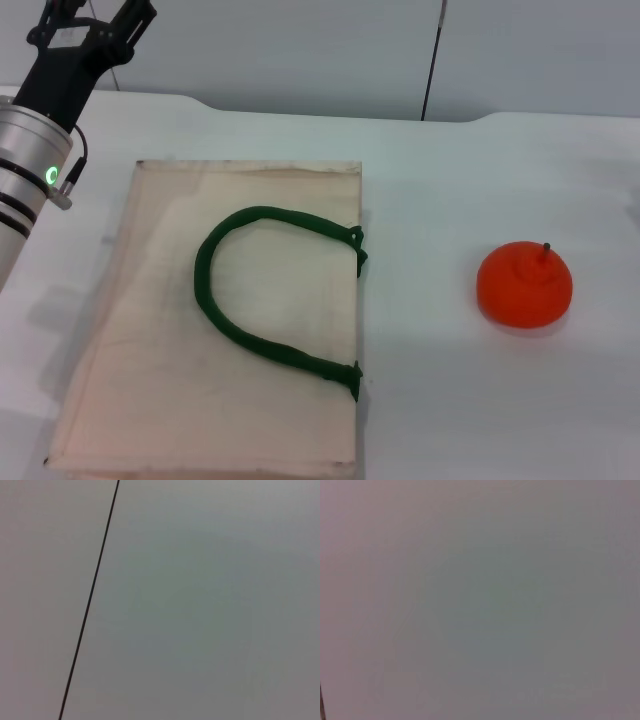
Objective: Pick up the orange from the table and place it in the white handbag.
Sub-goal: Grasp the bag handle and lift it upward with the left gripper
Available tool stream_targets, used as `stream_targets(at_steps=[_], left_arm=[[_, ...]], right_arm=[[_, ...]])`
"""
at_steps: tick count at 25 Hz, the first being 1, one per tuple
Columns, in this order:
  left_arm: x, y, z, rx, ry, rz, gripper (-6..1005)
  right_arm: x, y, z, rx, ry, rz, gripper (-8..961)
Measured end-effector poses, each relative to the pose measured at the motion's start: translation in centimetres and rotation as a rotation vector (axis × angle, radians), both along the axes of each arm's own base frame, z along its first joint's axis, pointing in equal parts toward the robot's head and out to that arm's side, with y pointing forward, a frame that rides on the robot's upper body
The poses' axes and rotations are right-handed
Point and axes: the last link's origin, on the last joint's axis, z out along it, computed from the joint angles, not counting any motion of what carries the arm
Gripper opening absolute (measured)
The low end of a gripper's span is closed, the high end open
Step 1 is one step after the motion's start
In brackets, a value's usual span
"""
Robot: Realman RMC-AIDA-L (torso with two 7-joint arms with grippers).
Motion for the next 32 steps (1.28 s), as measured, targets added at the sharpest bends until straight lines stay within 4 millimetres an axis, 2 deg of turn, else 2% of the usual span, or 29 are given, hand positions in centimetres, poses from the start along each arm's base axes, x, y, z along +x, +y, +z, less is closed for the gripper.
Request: stream_targets(at_steps=[14,19,23,26,29,32], left_arm=[[-0.1,0.0,0.1,0.000,-0.021,0.004,861],[0.6,0.7,0.4,-0.142,-0.108,-0.054,855],[1.7,2.2,2.2,-0.344,-0.138,-0.111,850],[2.2,3.1,4.6,-0.480,-0.154,-0.107,847],[2.9,3.0,7.1,-0.642,-0.126,-0.092,844],[3.6,2.4,8.5,-0.778,-0.072,-0.064,840]], right_arm=[[-0.1,0.0,0.0,0.001,0.012,0.003,891],[0.2,-0.1,0.1,0.001,0.008,-0.006,890],[0.6,-0.3,0.3,0.003,0.005,-0.016,890],[0.5,-0.2,0.3,0.004,0.006,-0.014,890],[0.4,-0.2,0.3,0.004,0.007,-0.012,890],[0.6,-0.3,0.3,0.005,0.005,-0.016,889]])
